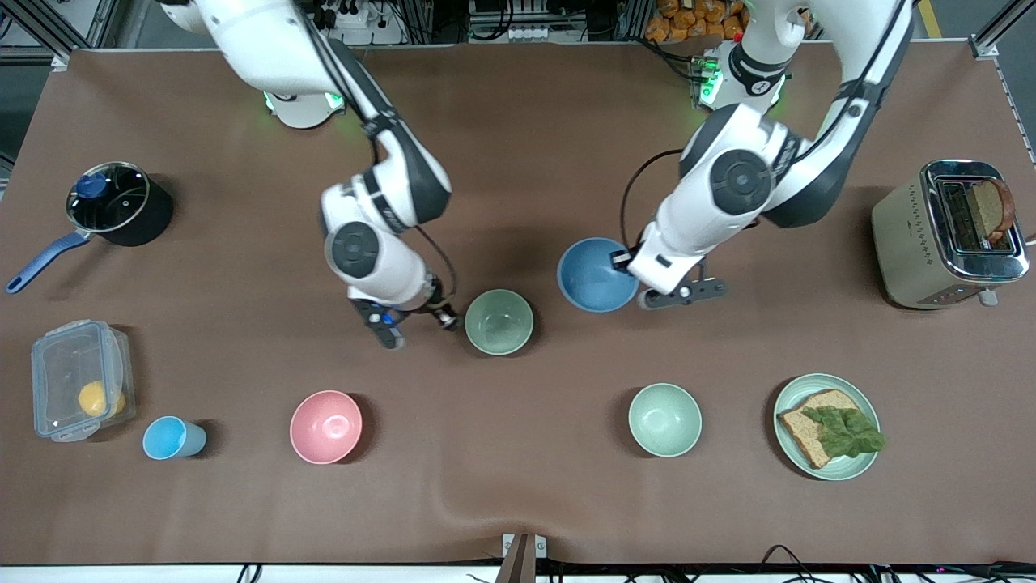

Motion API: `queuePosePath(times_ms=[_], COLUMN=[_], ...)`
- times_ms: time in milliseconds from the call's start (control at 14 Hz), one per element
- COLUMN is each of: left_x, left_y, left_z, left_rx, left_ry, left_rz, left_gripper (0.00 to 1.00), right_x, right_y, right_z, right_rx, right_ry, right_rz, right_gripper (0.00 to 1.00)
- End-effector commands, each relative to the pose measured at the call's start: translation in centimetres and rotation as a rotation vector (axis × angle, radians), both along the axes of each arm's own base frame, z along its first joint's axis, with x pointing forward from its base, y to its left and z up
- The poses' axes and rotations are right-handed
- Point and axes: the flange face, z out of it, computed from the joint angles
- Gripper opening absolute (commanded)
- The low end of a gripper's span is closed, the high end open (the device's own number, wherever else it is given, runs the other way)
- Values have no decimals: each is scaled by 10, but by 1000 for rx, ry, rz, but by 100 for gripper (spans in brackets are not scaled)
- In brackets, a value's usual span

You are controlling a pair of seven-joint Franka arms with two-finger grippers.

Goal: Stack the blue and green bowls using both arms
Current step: 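Carry the green bowl and blue bowl toward each other at table middle, then lower the blue bowl into the green bowl with the left gripper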

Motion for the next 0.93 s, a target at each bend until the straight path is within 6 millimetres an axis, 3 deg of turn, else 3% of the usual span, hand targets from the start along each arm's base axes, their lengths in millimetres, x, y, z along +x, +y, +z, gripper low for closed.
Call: queuePosePath(times_ms=[0, 214, 429, 857], left_x=[15, 31, 33, 30], left_y=[-49, -90, -115, -134], left_z=[-21, -37, -68, -109], left_rx=[-60, -145, -179, -142], left_ry=[41, -7, -66, -93], left_rz=[66, 117, 126, 111], left_gripper=[0, 0, 0, 0], right_x=[3, 11, 11, 13], right_y=[-2, 11, 20, 10], right_z=[-6, -44, -75, -89], right_rx=[-15, -1, 5, -10], right_ry=[13, -33, -61, -39], right_rz=[-184, -323, -363, -420], right_gripper=[100, 100, 100, 100])
